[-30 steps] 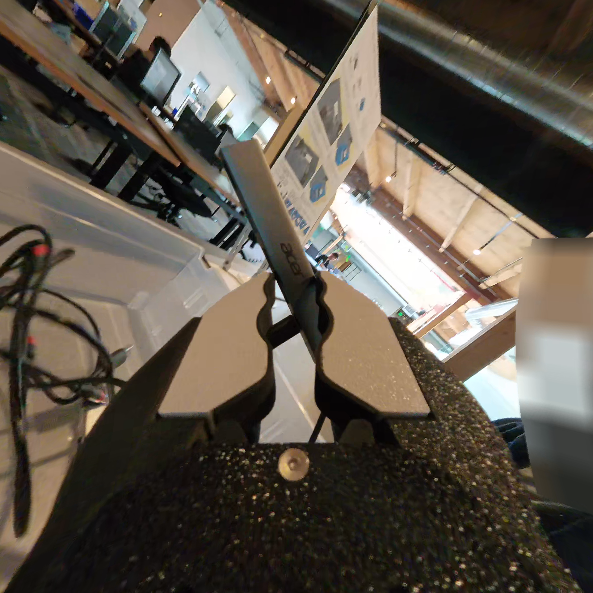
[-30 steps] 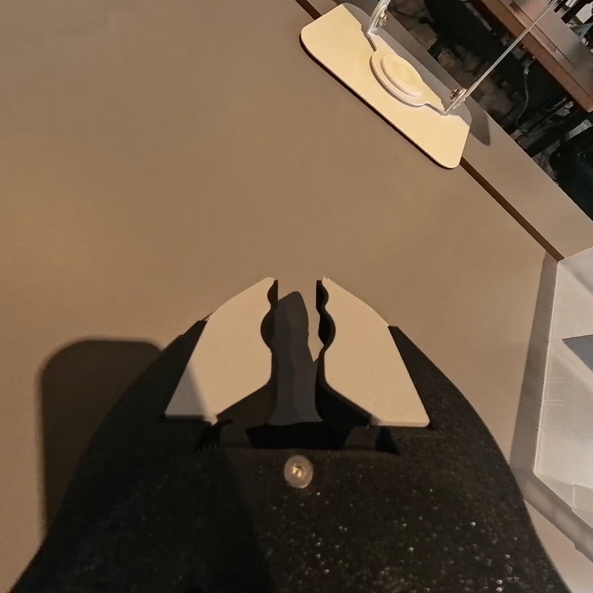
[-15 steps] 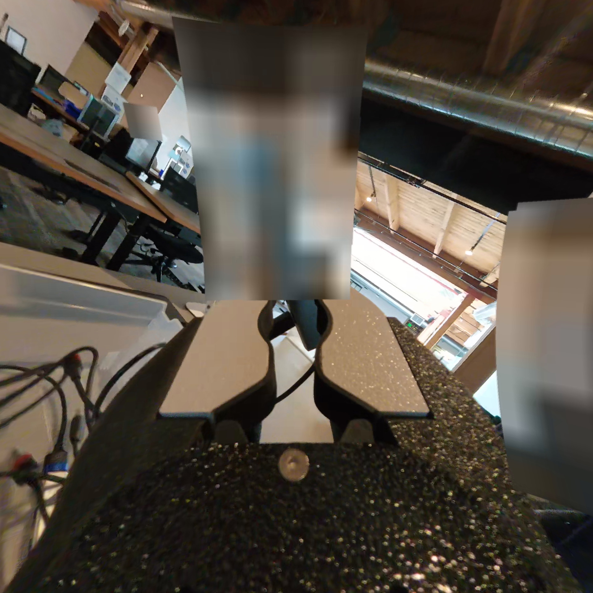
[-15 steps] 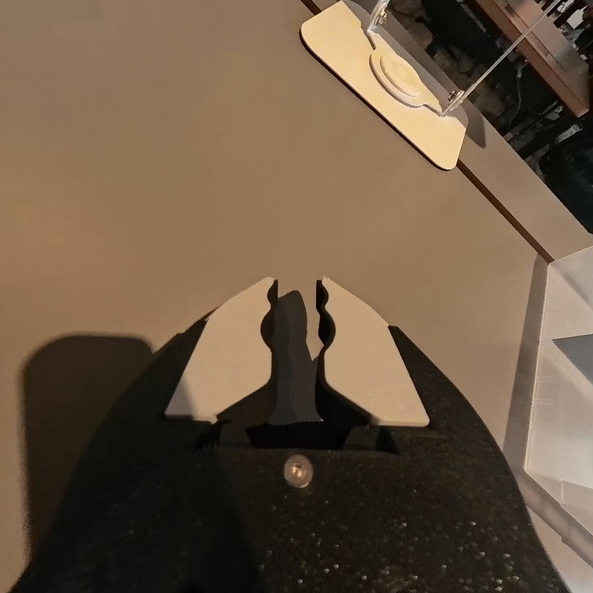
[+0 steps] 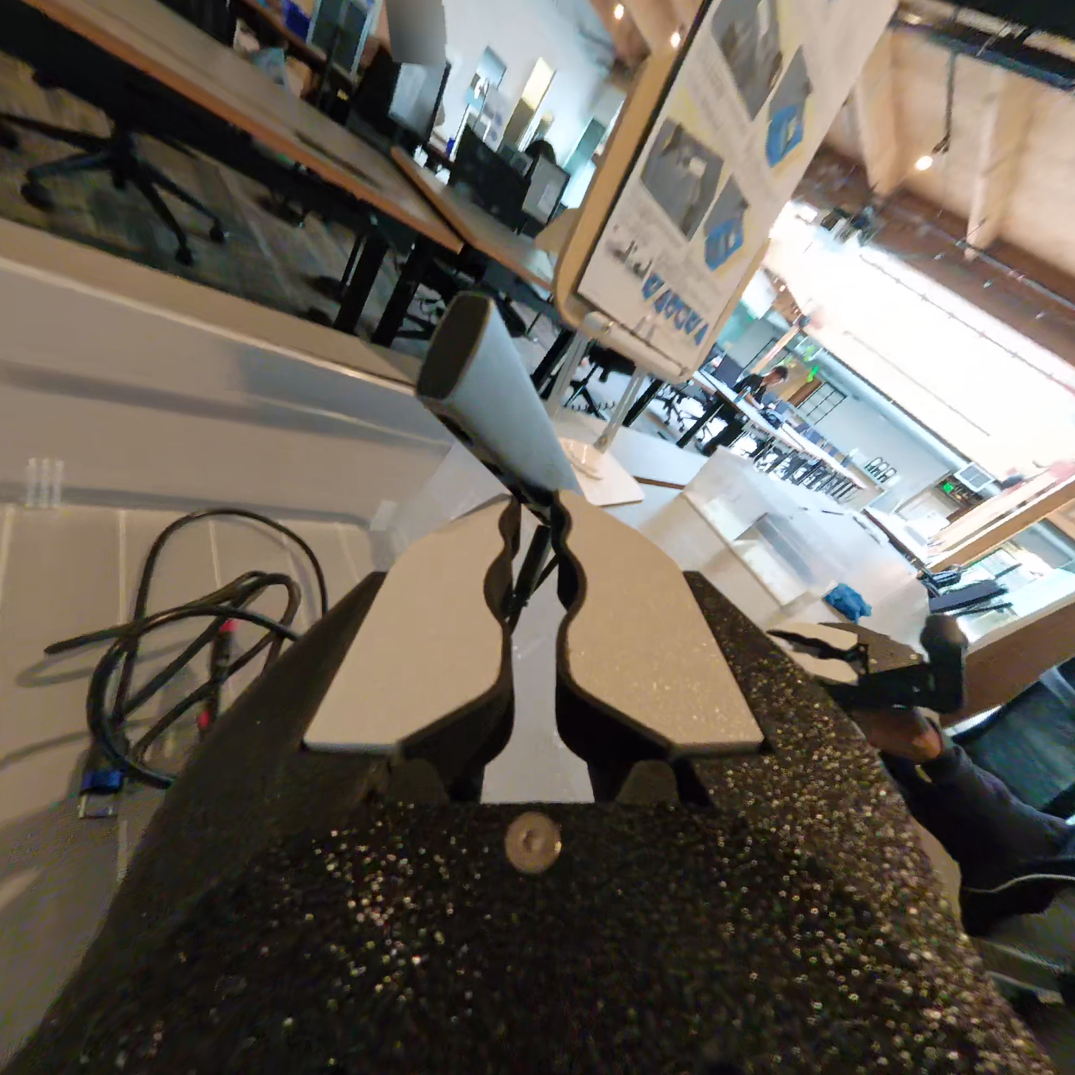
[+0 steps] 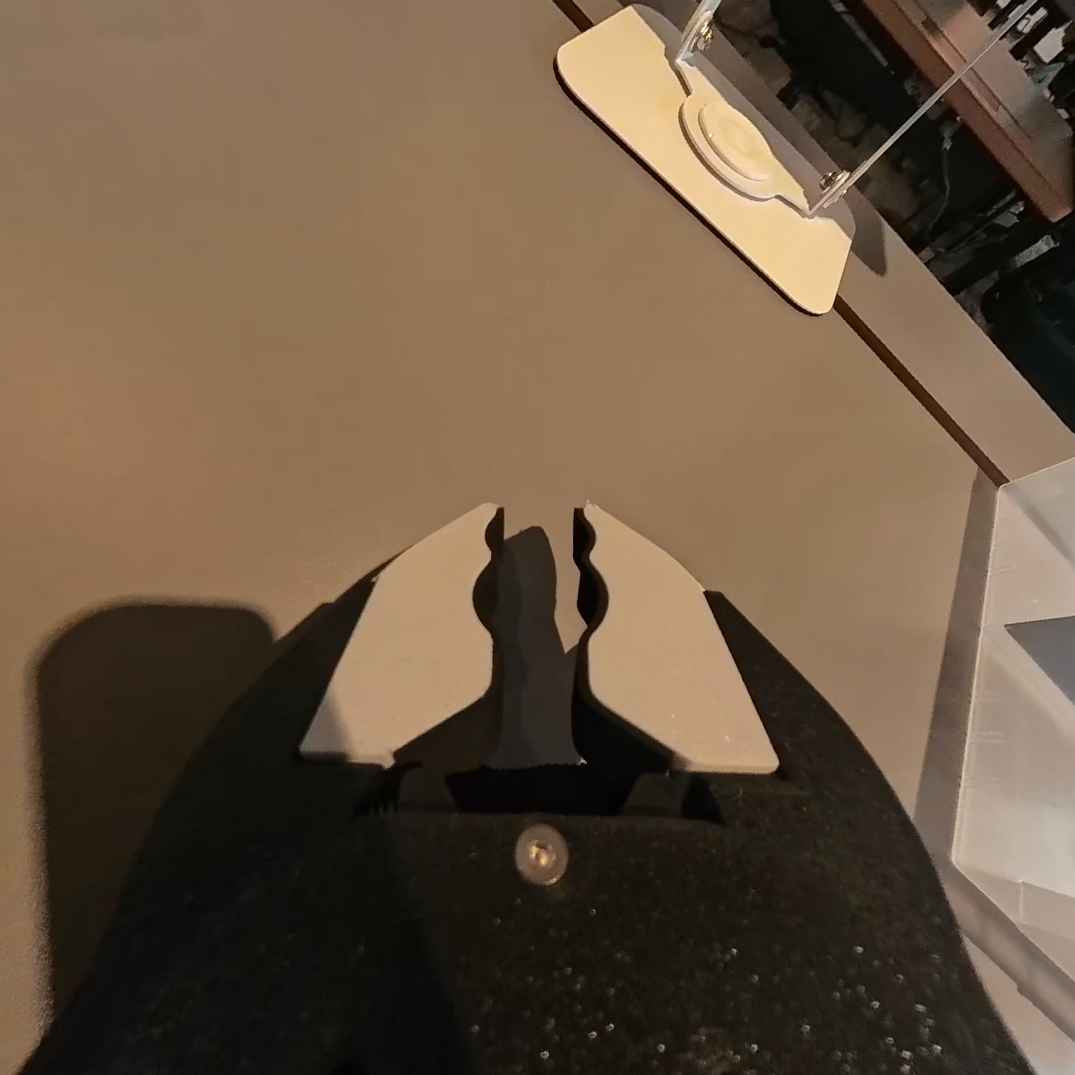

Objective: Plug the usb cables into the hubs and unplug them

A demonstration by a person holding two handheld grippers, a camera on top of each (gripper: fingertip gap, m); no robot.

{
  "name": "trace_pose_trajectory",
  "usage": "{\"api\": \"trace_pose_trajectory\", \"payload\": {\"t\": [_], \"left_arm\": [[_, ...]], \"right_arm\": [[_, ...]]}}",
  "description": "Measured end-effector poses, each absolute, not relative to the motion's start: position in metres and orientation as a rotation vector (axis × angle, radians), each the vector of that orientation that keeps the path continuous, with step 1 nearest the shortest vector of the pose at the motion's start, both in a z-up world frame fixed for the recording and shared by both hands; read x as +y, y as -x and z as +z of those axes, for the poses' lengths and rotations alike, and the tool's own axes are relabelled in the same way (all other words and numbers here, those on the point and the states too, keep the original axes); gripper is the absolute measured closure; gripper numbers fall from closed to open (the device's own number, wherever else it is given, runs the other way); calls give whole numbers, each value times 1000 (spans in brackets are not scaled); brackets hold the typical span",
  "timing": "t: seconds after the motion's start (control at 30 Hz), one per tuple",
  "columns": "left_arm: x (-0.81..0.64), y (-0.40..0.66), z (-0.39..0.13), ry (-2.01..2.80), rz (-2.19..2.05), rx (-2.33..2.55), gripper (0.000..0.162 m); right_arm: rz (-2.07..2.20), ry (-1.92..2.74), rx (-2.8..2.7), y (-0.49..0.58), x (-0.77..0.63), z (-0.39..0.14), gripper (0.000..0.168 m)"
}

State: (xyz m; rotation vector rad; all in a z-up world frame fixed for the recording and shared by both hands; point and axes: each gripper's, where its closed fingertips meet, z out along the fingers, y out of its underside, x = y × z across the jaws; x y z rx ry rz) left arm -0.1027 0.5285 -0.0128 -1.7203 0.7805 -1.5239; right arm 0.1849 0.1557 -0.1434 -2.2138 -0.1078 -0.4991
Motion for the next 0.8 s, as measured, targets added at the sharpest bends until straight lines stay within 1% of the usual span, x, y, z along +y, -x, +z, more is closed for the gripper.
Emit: {"api": "trace_pose_trajectory", "payload": {"t": [0.13,0.47,0.6,0.8], "left_arm": [[530,93,-29,1742,-1486,831,154],[527,87,-23,1654,-1433,890,154],[525,89,-10,1573,-1444,881,154],[525,112,31,1395,-1507,763,155]], "right_arm": [[-476,2207,-100,-185,155,-142,146],[-475,2216,-147,-181,157,-144,146],[-488,2212,-181,-178,159,-144,146],[-450,2203,-203,-172,162,-143,143]]}}
